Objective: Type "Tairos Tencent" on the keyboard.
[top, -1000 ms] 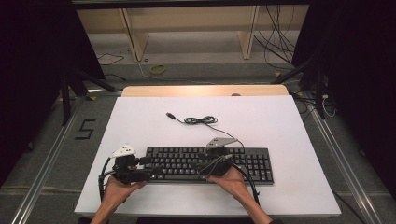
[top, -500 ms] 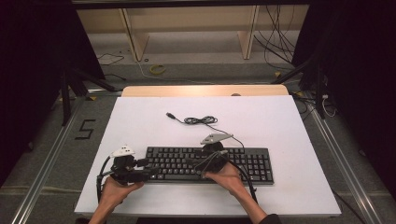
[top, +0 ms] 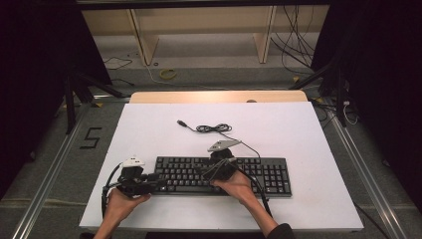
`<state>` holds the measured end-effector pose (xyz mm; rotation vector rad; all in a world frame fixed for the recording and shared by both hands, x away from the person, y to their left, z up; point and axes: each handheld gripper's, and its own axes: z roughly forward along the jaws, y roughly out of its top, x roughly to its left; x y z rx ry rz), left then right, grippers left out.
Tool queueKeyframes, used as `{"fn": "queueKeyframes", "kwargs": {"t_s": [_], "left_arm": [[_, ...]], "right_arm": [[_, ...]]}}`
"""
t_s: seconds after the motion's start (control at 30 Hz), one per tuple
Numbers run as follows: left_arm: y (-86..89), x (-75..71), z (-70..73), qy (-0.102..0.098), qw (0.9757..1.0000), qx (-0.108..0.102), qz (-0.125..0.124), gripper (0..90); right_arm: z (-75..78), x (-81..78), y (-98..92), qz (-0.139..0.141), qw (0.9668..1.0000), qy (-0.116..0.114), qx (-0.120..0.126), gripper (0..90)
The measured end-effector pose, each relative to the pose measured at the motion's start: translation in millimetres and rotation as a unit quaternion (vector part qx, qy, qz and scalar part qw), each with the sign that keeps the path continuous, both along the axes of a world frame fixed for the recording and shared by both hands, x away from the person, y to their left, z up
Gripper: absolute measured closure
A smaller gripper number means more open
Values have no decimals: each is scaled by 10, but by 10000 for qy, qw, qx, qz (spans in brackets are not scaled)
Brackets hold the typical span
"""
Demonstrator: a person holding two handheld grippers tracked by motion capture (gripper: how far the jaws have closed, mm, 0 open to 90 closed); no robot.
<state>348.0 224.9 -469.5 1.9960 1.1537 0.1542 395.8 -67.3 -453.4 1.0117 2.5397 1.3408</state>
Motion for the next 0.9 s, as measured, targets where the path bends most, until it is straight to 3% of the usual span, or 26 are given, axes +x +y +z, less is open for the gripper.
{"fn": "queueKeyframes", "kwargs": {"t_s": [0.63,0.9], "left_arm": [[21,34,-22,116,9995,279,-49,857],[30,53,-31,121,9993,353,-56,889]], "right_arm": [[-74,77,208,146,9997,56,-190,836],[-119,120,277,139,9994,90,-296,900]]}}
